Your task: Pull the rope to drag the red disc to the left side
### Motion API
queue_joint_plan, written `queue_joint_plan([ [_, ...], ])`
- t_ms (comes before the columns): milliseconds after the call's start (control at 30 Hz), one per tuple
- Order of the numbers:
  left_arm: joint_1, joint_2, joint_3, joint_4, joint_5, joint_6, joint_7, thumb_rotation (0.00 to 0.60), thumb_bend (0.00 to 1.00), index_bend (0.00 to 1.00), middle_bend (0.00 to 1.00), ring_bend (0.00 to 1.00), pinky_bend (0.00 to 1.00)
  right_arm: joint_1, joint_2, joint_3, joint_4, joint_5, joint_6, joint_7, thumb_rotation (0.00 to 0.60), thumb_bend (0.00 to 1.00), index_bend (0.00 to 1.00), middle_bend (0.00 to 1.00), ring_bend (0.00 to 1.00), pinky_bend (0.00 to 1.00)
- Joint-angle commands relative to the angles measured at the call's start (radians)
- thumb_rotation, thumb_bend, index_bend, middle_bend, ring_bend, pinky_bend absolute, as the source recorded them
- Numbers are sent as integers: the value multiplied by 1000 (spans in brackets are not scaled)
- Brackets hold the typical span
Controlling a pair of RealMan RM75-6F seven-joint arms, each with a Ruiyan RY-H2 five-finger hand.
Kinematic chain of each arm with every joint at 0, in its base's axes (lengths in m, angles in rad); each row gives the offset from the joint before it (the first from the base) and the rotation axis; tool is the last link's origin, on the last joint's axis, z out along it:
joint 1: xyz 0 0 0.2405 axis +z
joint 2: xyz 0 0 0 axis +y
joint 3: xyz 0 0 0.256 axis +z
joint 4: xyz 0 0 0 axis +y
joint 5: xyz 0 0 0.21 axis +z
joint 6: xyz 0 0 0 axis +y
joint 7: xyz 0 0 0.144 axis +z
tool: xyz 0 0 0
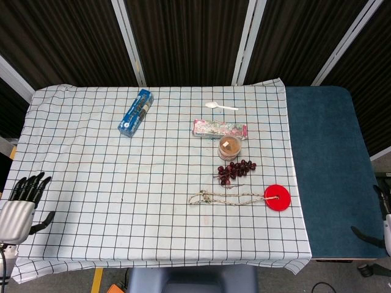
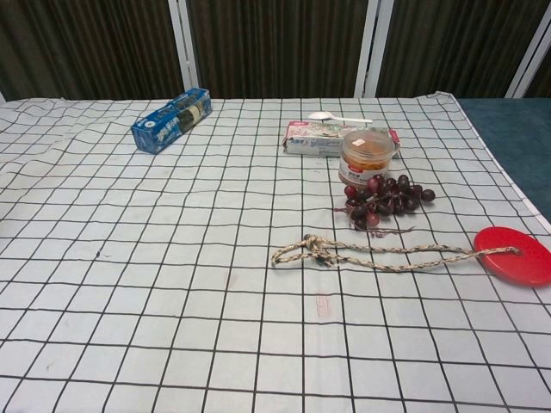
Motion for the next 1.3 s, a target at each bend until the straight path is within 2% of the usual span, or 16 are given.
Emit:
queue_joint_plan([
  [33,-58,-37,12,-50,44,-68,21,600,340,0,0,0,0,5,4,3,0,6,-11,-6,600,110,0,0,0,0],
  [233,-168,-150,-5,-117,60,-202,68,600,338,0,0,0,0,21,21,13,-8,9,-28,-10,600,110,0,0,0,0],
  [400,-206,-191,-16,-126,45,-255,92,600,338,0,0,0,0,23,29,15,-14,9,-28,-8,600,110,0,0,0,0],
  [500,-269,-269,-36,-130,14,-343,133,600,339,0,0,0,0,22,37,17,-14,15,-28,2,600,110,0,0,0,0],
  [567,-337,-369,-64,-109,-28,-434,169,600,338,0,0,0,0,15,39,20,-2,35,-32,19,600,109,0,0,0,0],
  [633,-370,-429,-83,-82,-69,-473,200,600,339,0,0,0,0,12,38,21,11,42,-34,33,600,109,0,0,0,0],
  [933,-462,-580,-114,14,-166,-550,261,600,340,0,0,0,0,-1,29,20,43,55,-32,68,600,110,0,0,0,0],
  [1300,-528,-672,-139,123,-209,-557,254,600,340,1,0,0,0,-11,22,23,58,73,-32,75,600,110,0,0,0,0],
])
